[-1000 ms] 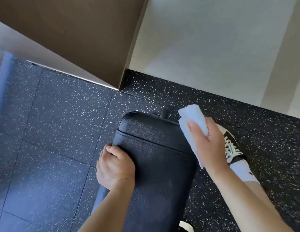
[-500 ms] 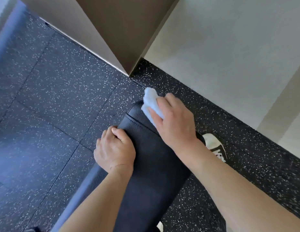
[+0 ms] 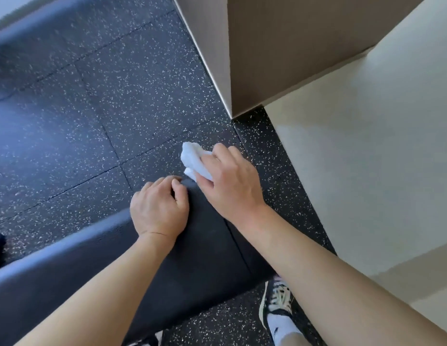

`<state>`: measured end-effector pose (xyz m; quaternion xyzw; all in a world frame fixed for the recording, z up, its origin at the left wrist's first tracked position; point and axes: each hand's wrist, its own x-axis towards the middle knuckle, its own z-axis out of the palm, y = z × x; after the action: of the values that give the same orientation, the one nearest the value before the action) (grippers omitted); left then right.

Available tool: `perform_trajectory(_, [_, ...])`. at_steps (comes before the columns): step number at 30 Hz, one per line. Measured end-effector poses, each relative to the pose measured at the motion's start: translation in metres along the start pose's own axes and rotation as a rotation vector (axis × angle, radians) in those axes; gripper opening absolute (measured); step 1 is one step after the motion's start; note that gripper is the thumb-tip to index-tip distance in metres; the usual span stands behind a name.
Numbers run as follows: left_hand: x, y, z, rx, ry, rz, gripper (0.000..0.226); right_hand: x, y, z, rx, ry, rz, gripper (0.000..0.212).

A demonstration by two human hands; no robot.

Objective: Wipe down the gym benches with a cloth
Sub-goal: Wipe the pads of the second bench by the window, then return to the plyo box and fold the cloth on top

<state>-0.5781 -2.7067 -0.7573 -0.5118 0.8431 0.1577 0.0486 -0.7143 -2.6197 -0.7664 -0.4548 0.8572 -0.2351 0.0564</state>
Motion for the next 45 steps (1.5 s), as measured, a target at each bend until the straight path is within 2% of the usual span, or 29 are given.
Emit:
perform_trajectory(3, [0.000, 0.001, -0.001, 0.015, -0.008, -0.008, 0.045, -0.027, 0.007, -0.016, 0.059, -0.008, -0.063, 0.021])
perform_trajectory(7, [-0.004, 0.005, -0.011, 0.023, -0.085, -0.016, 0.042, -0.063, 0.005, -0.045, 0.071, -0.151, -0.092, 0.017])
perform_trajectory(10, [-0.009, 0.005, -0.028, -0.023, -0.183, -0.028, 0.039, -0.078, 0.006, -0.069, 0.029, -0.282, -0.035, 0.019])
perform_trajectory(12, [-0.025, 0.005, -0.046, -0.054, -0.241, 0.011, 0.038, -0.080, 0.005, -0.087, -0.003, -0.288, 0.033, 0.017])
perform_trajectory(16, [-0.089, -0.016, -0.112, -0.202, -0.200, 0.032, 0.049, -0.071, -0.028, -0.133, 0.043, -0.288, 0.138, 0.022])
perform_trajectory(20, [-0.141, -0.054, -0.196, -0.365, -0.062, -0.066, 0.051, -0.056, -0.094, -0.183, 0.129, -0.215, 0.212, 0.042])
perform_trajectory(26, [-0.210, -0.105, -0.324, -0.374, 0.078, -0.085, 0.055, -0.073, -0.217, -0.259, 0.197, -0.178, 0.145, 0.034])
perform_trajectory(32, [-0.264, -0.159, -0.443, -0.376, 0.160, -0.052, 0.054, -0.099, -0.335, -0.336, 0.215, -0.142, 0.061, 0.043])
perform_trajectory(36, [-0.302, -0.200, -0.517, -0.438, 0.215, -0.059, 0.055, -0.106, -0.404, -0.383, 0.229, -0.071, 0.016, 0.038])
perform_trajectory(42, [-0.366, -0.270, -0.607, -0.487, 0.316, -0.058, 0.055, -0.117, -0.521, -0.431, 0.253, -0.055, -0.101, 0.039])
perform_trajectory(45, [-0.396, -0.304, -0.639, -0.515, 0.387, -0.080, 0.054, -0.119, -0.575, -0.443, 0.289, -0.058, -0.138, 0.030])
